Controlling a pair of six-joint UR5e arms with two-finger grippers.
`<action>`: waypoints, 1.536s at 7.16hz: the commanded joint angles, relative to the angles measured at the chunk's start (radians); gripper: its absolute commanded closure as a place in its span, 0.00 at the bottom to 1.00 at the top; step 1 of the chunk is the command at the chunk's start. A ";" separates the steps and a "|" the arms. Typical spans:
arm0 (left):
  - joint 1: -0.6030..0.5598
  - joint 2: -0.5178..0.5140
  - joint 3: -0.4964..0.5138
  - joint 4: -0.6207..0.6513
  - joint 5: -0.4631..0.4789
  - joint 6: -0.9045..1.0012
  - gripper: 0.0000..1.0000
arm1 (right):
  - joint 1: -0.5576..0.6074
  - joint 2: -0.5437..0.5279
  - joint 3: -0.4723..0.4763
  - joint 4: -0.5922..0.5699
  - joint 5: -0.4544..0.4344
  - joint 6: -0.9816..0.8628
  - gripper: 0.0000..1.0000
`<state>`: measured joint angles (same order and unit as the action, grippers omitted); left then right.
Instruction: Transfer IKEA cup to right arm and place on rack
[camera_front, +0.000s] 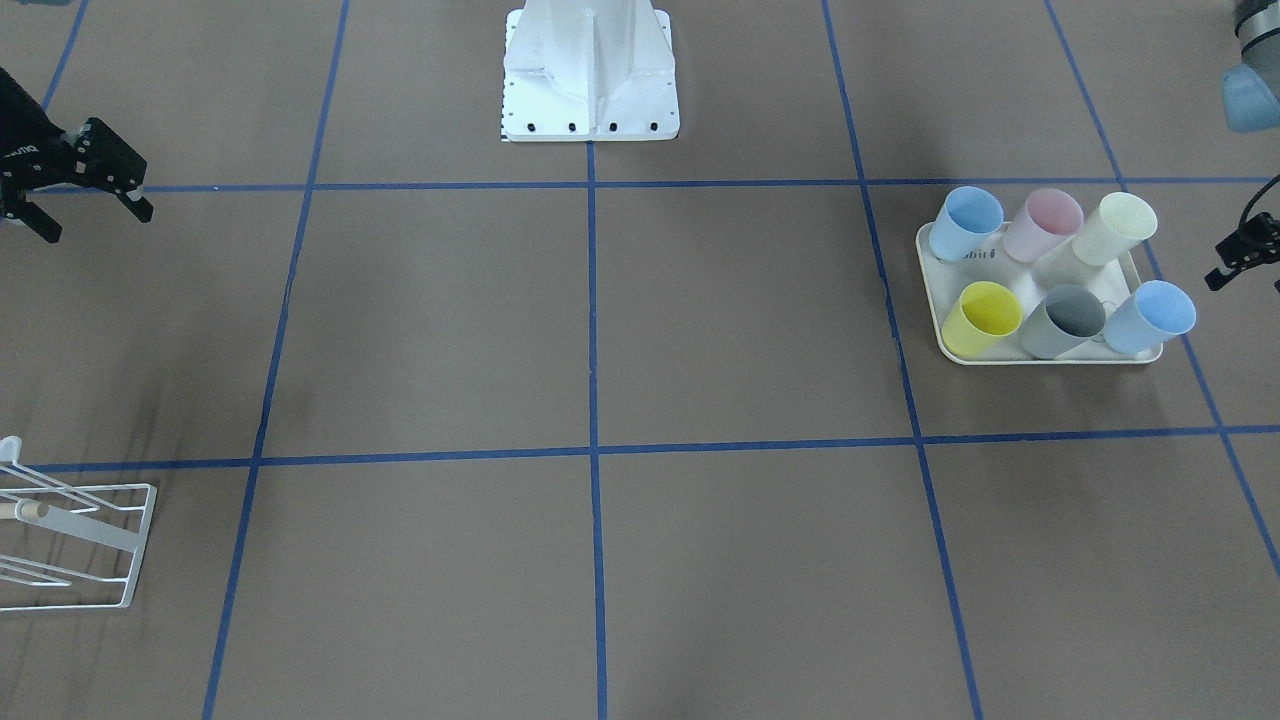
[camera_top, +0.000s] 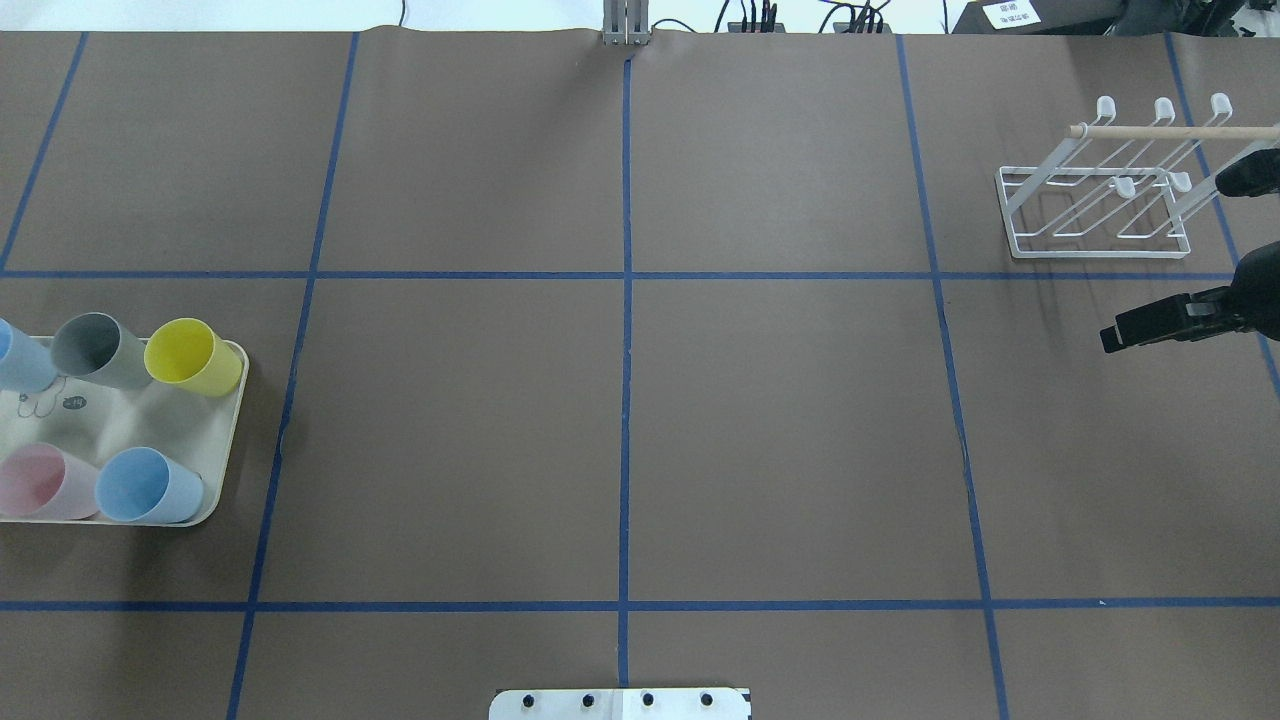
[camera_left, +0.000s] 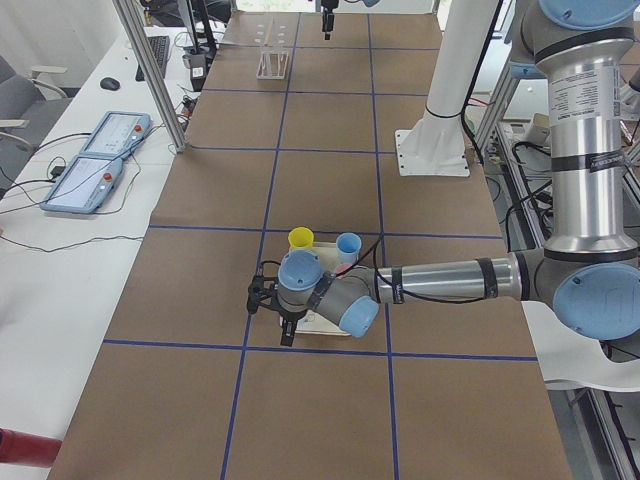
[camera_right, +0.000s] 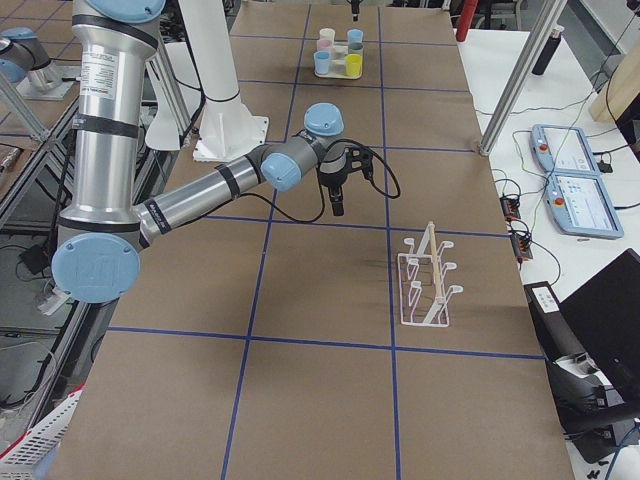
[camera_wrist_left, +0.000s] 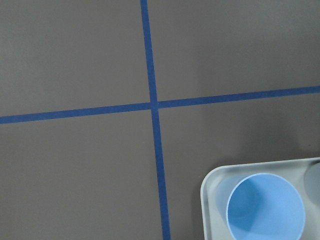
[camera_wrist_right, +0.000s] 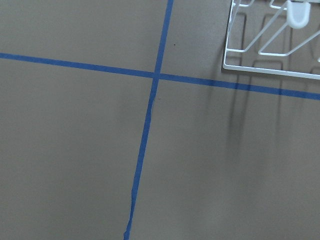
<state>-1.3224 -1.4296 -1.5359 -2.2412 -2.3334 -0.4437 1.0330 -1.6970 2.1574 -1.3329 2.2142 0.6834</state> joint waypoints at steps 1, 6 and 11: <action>0.058 -0.003 0.013 -0.020 0.045 -0.021 0.03 | -0.002 0.000 -0.001 0.003 0.001 0.001 0.00; 0.095 -0.006 0.014 -0.018 0.042 -0.021 0.64 | -0.004 0.000 -0.002 0.003 0.001 0.001 0.00; 0.094 -0.018 0.005 -0.006 -0.012 -0.023 1.00 | -0.004 0.022 -0.004 0.003 0.004 0.001 0.00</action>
<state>-1.2274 -1.4442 -1.5222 -2.2547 -2.3105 -0.4658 1.0293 -1.6915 2.1548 -1.3299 2.2176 0.6842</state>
